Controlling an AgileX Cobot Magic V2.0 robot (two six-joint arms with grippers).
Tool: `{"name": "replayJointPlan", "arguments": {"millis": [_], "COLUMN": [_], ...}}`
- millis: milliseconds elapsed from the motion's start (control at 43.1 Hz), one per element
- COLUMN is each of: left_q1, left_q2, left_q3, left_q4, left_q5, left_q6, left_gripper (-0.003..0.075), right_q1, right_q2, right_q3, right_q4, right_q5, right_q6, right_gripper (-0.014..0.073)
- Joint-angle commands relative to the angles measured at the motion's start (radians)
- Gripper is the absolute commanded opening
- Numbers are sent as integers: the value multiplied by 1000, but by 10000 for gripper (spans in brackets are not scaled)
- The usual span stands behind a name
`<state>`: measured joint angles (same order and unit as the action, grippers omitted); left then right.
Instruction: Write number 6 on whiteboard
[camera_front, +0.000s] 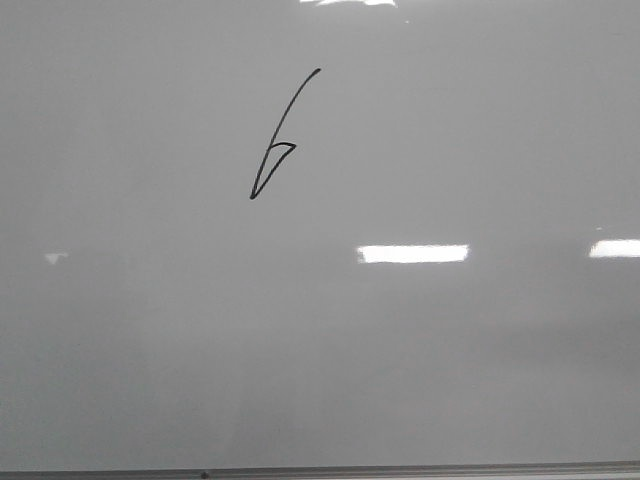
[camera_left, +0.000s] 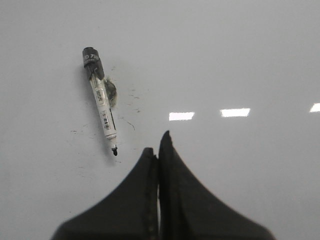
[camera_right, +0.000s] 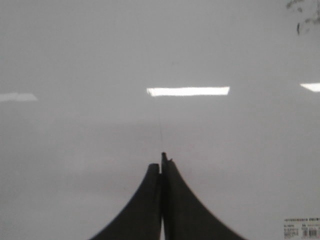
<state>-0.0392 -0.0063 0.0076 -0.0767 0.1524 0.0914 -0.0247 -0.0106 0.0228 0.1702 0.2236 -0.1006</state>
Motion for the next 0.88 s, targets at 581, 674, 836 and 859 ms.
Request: {"name": "replayJointPlan", "arguments": {"millis": [581, 674, 836, 859], "left_q1": [-2, -2, -2, -2], "left_q2": [-13, -13, -13, -13], "left_q3": [5, 5, 5, 5], "left_q4": [0, 0, 0, 0], "left_q5": [-81, -81, -81, -81], "left_q6": [-9, -9, -9, -9], "left_gripper": [-20, -20, -20, -20], "right_q1": [-7, -7, -7, -7], "right_q2": [-19, -19, -19, -19], "right_q3": [-11, -11, -11, -11], "right_q4": [-48, -48, -48, -48], "right_q5": [-39, -39, -39, -39], "right_q6": [13, 13, 13, 13], "right_gripper": [-61, -61, -61, -61]}}
